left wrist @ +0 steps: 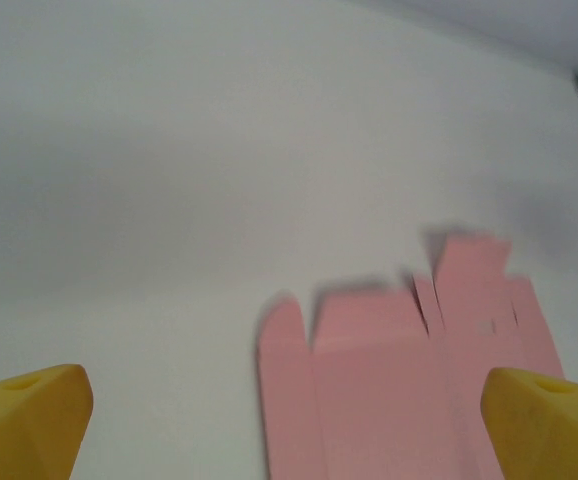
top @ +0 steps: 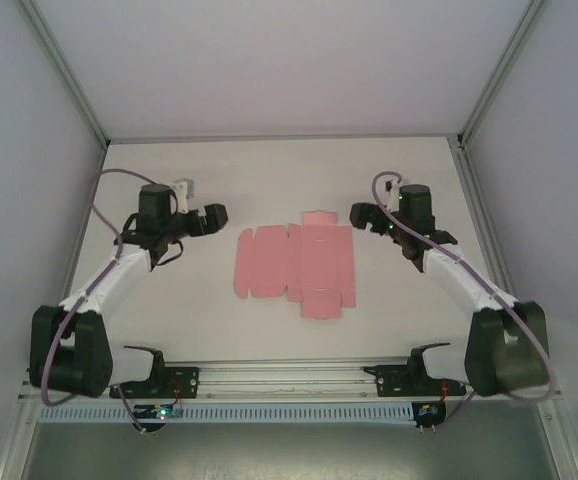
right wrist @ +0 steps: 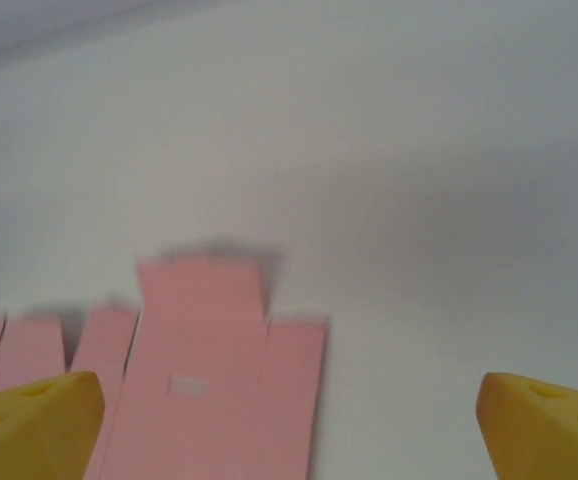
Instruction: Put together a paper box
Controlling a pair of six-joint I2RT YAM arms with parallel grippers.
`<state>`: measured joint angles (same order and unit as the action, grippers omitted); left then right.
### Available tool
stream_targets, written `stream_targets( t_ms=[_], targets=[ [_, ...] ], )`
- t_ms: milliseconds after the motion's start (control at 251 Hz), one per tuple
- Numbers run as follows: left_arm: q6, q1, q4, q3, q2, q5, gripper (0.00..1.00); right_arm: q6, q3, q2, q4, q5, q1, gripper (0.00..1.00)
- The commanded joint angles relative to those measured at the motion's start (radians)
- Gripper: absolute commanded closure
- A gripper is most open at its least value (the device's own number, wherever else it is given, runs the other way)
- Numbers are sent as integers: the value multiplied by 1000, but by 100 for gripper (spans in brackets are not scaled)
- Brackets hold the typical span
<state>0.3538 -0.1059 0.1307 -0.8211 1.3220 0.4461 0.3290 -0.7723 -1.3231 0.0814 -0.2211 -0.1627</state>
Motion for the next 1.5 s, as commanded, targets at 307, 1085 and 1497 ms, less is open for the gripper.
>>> stream_targets(
  t_ms=[307,1085,1497],
  targets=[
    [29,-116,196,-92,299,140,7,19,-108,-346,145,-149,-131,30],
    [179,-150,-184,-44,366,517,28,127,17,-459,59,-53,-120,33],
    [396,-172,-615,114,224,472,29,149,79,-427,-54,-157,-95,32]
  ],
)
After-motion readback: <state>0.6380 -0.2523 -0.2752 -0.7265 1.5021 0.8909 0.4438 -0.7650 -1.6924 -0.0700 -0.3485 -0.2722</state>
